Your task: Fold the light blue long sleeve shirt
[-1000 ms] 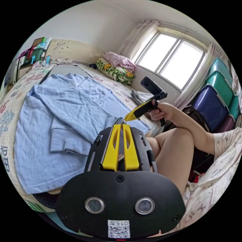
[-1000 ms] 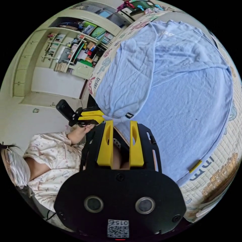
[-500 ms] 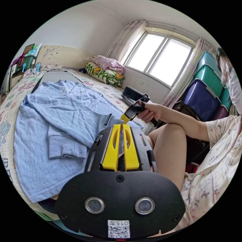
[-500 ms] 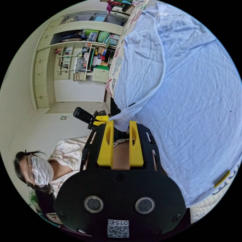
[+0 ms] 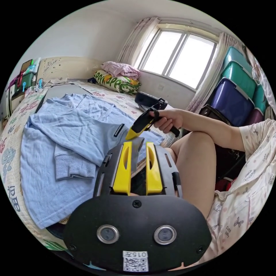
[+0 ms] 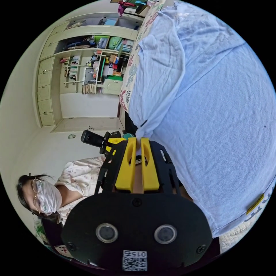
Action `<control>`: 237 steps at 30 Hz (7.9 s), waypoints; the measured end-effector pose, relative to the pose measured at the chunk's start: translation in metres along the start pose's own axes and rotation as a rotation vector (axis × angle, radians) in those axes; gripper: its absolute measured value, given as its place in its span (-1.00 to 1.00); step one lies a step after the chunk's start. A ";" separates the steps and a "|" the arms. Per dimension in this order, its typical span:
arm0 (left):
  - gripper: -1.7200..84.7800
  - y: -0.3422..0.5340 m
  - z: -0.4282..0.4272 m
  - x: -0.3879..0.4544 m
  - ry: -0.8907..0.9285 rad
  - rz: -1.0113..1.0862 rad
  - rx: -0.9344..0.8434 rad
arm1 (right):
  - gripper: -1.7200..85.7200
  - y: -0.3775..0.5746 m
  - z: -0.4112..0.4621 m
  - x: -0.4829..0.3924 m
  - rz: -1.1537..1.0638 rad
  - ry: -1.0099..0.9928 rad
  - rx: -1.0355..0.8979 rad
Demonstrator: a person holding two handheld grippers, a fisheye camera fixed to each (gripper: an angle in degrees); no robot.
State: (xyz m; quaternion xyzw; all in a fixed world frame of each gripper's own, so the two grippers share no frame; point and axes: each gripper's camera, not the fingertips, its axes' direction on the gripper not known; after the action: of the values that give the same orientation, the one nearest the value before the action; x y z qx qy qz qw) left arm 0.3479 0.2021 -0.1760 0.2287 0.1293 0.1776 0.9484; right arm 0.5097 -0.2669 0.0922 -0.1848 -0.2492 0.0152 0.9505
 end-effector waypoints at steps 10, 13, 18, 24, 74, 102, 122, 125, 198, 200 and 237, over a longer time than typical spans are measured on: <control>-0.64 -0.018 0.032 0.063 -0.393 -0.057 0.102 | -0.93 0.039 0.035 0.016 -0.026 -0.079 0.140; -0.65 -0.027 0.026 0.068 -0.429 -0.102 0.146 | -0.93 0.054 0.058 0.029 -0.036 -0.129 0.173; -0.61 -0.038 0.023 0.078 -0.474 -0.142 0.157 | -0.93 0.085 0.104 0.062 -0.035 -0.134 0.170; -0.59 -0.067 0.039 0.085 -0.448 -0.174 0.136 | -0.91 0.127 0.195 0.107 -0.039 -0.147 0.131; -0.93 -0.323 -0.065 -0.001 -0.334 -0.124 -0.015 | -0.93 0.086 0.655 -0.030 -0.274 0.584 0.130; -0.71 -0.264 -0.076 -0.007 -0.363 -0.641 -0.106 | -0.73 0.236 0.290 -0.234 0.108 0.646 0.439; -0.95 -0.239 -0.068 0.034 -0.381 -0.470 -0.203 | -0.96 0.307 0.275 -0.364 0.141 0.790 0.382; -0.95 -0.226 -0.048 0.029 -0.417 -0.473 -0.265 | -0.91 0.325 0.258 -0.364 0.155 0.761 0.452; -0.97 -0.064 0.040 -0.122 -0.692 -0.381 -0.570 | -0.96 0.459 0.669 -0.160 0.047 1.110 0.401; -0.97 -0.060 0.040 -0.124 -0.712 -0.337 -0.590 | -0.95 0.461 0.687 -0.172 0.046 1.106 0.406; -0.81 0.056 -0.109 -0.219 -0.711 -0.313 -0.346 | -0.97 0.854 0.927 -0.989 -0.892 0.550 1.966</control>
State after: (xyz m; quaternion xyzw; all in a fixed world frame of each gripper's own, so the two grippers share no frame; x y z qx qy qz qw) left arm 0.0987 0.2042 -0.2071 0.0907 -0.2041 -0.0395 0.9739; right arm -0.7467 0.7268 0.0711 0.7574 0.0465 -0.1785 0.6263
